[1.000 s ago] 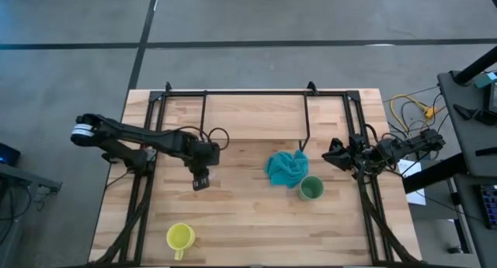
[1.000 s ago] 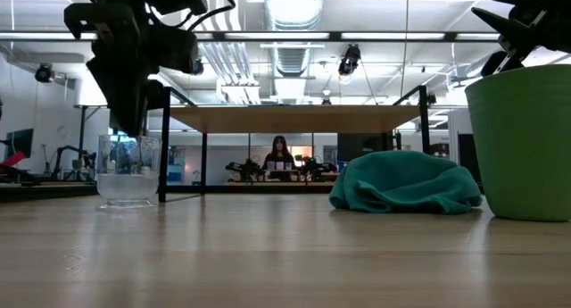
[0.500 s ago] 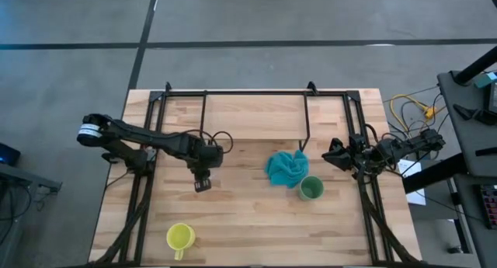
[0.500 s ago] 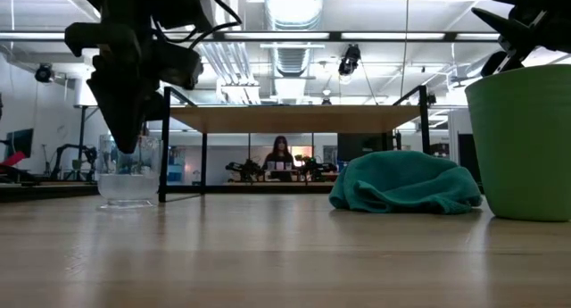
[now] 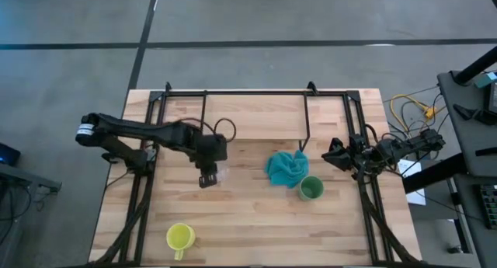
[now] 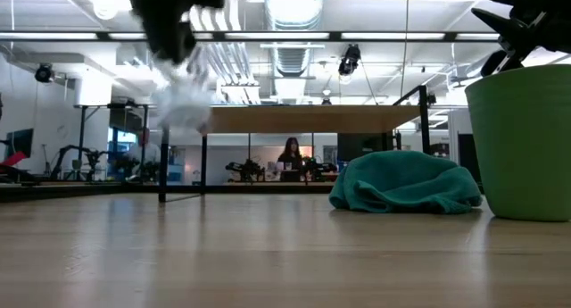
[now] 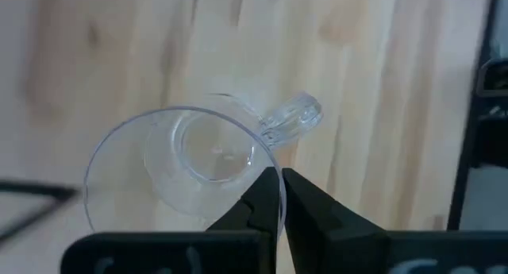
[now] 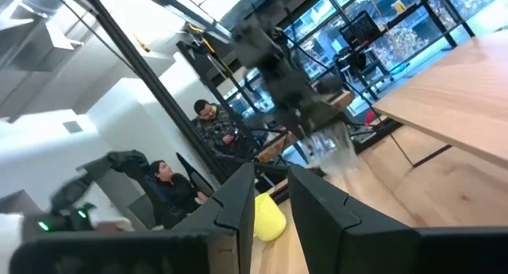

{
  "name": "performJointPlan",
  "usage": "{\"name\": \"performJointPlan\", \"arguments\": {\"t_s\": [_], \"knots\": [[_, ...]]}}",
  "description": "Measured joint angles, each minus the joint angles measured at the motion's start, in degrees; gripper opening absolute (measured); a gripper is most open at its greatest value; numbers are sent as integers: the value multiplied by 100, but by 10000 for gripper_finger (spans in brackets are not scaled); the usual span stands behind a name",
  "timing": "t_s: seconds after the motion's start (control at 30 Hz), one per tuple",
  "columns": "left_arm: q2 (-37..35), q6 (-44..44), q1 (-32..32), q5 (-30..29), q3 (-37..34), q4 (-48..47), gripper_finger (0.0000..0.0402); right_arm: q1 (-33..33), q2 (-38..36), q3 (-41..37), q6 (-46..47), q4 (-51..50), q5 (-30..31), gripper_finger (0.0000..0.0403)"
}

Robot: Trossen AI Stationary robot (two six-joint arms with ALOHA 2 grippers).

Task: Stack small to large cups/mugs on shelf
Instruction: Put the transparent mug on the shelf

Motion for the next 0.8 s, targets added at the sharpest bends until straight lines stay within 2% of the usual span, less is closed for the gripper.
{"name": "performJointPlan", "arguments": {"t_s": [0.23,0.33,0.4,0.63,0.8], "knots": [[53,1593,0,-305,1334,-264,0,0,0,0,-115,-2,0,75],[54,2565,17,-735,1628,-623,0,0,0,0,-124,-2,0,75],[52,3109,77,-965,1686,-817,0,0,0,0,-128,-2,2,75],[103,4483,389,-1055,1654,-1607,0,2,0,0,-130,-2,2,75],[149,5548,644,-1784,1619,-1651,0,2,0,0,-125,0,2,75]]}}
